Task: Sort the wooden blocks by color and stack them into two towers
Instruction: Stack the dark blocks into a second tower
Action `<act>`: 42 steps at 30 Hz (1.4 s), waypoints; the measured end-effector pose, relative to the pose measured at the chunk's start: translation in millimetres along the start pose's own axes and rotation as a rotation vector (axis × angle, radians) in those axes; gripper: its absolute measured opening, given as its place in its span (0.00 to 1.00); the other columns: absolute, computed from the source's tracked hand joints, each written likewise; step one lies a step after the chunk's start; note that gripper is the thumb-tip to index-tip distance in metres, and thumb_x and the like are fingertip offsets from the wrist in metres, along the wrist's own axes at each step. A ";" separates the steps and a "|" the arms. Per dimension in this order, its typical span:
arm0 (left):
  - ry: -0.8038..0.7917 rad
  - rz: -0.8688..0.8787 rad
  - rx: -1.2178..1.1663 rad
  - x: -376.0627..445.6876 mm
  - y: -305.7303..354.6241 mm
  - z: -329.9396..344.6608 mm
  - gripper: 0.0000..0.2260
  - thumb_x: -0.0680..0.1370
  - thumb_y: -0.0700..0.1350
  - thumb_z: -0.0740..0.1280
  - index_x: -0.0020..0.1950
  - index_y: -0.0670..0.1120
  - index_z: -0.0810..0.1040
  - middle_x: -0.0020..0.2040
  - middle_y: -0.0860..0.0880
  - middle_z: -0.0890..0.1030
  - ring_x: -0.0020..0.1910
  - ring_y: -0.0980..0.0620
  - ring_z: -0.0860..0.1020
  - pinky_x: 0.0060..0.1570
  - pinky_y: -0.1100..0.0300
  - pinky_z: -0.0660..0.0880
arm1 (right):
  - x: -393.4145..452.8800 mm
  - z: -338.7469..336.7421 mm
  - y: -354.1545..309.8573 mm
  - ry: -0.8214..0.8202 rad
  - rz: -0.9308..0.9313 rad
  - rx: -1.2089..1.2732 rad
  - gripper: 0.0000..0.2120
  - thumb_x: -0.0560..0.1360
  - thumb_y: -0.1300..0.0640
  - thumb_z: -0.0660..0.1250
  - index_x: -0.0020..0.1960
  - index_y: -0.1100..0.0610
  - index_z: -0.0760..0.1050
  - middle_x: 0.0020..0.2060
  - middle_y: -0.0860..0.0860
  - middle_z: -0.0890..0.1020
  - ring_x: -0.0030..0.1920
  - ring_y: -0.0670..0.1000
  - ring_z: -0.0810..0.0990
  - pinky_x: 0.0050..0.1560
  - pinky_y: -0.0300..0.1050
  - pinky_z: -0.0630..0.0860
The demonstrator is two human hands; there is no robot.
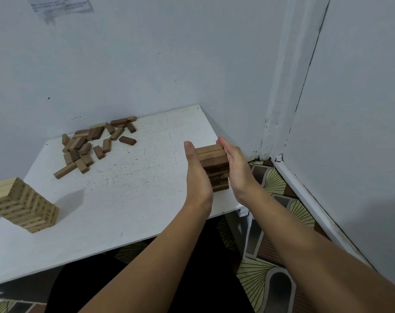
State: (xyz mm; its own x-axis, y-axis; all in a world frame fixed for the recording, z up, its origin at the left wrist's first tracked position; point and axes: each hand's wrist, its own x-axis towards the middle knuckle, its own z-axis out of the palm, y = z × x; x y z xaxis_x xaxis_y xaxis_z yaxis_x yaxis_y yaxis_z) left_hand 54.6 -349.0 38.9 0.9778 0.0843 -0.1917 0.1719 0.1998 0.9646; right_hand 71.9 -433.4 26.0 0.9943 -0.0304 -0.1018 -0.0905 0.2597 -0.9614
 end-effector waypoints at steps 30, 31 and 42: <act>0.306 0.316 0.571 51.0 49.2 -147.4 0.17 0.83 0.61 0.61 0.64 0.51 0.78 0.62 0.54 0.77 0.64 0.53 0.74 0.68 0.48 0.72 | 26.8 49.3 -67.0 0.009 -0.519 -0.772 0.18 0.85 0.49 0.58 0.73 0.48 0.72 0.70 0.46 0.71 0.73 0.45 0.67 0.67 0.38 0.61; 0.310 0.326 0.715 55.9 48.3 -164.7 0.18 0.83 0.61 0.62 0.65 0.52 0.78 0.64 0.51 0.76 0.67 0.49 0.72 0.68 0.46 0.72 | 26.8 63.3 -68.5 -0.039 -0.542 -0.850 0.18 0.85 0.49 0.58 0.73 0.48 0.72 0.70 0.46 0.71 0.73 0.47 0.66 0.67 0.38 0.61; 0.327 0.065 1.307 75.9 25.8 -275.8 0.26 0.85 0.57 0.61 0.82 0.52 0.64 0.73 0.41 0.68 0.74 0.40 0.62 0.70 0.44 0.67 | 62.3 180.8 20.1 -0.384 -0.401 -1.411 0.22 0.85 0.49 0.57 0.77 0.52 0.65 0.72 0.55 0.69 0.69 0.58 0.68 0.61 0.55 0.75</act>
State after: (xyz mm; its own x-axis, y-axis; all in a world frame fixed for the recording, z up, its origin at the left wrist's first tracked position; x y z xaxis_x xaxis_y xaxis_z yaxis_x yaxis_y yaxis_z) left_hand 100.2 -68.2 -0.6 0.9469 0.3216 0.0038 0.2929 -0.8671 0.4030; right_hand 142.0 -255.5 46.6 0.8989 0.4316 0.0750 0.4258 -0.8206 -0.3812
